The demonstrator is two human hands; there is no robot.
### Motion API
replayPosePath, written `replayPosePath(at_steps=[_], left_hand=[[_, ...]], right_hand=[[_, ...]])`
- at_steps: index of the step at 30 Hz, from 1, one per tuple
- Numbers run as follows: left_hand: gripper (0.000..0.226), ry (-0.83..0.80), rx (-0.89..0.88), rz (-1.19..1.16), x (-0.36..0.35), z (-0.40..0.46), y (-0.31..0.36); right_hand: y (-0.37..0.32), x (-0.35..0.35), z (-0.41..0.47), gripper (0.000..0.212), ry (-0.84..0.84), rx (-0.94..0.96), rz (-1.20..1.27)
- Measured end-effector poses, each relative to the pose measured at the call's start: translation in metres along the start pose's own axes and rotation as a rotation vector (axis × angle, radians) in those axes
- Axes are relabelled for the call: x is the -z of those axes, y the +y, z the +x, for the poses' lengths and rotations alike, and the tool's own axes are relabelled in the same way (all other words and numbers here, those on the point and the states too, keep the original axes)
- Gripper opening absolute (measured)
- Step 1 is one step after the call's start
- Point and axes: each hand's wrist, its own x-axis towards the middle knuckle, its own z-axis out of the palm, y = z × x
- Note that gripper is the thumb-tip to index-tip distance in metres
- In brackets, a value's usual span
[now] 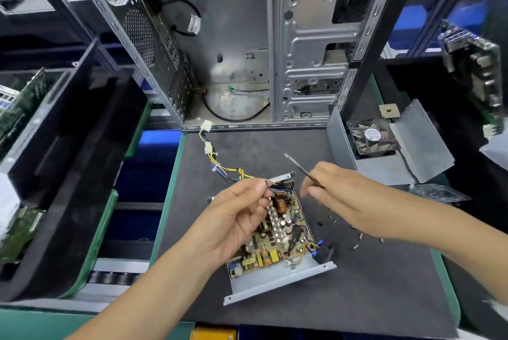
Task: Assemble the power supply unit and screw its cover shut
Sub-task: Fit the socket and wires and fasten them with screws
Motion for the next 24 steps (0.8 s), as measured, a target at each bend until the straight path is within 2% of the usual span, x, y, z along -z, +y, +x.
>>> replayPosePath(at_steps=[2, 3, 5, 8, 16, 24], left_hand=[[0.010, -0.015, -0.044, 0.062, 0.001, -0.002, 0.000], [0.010, -0.022, -0.072, 0.106, 0.002, -0.003, 0.001], [0.009, -0.035, -0.123, 0.193, 0.001, -0.004, 0.003], [0.008, -0.065, -0.184, 0.277, 0.001, -0.004, 0.004], [0.005, -0.113, -0.277, 0.431, -0.004, -0.002, 0.006], [0.005, -0.115, -0.268, 0.392, -0.005, 0.000, 0.004]], right_hand=[[-0.001, 0.006, -0.004, 0.043, -0.027, 0.028, -0.139], [-0.002, 0.008, -0.007, 0.044, -0.021, 0.052, -0.228], [-0.004, 0.011, -0.012, 0.038, 0.001, 0.084, -0.387], [-0.007, 0.015, -0.011, 0.030, -0.003, 0.077, -0.501], [-0.004, 0.021, -0.008, 0.027, 0.010, 0.073, -0.609], [-0.001, 0.023, -0.007, 0.027, 0.017, 0.076, -0.678]])
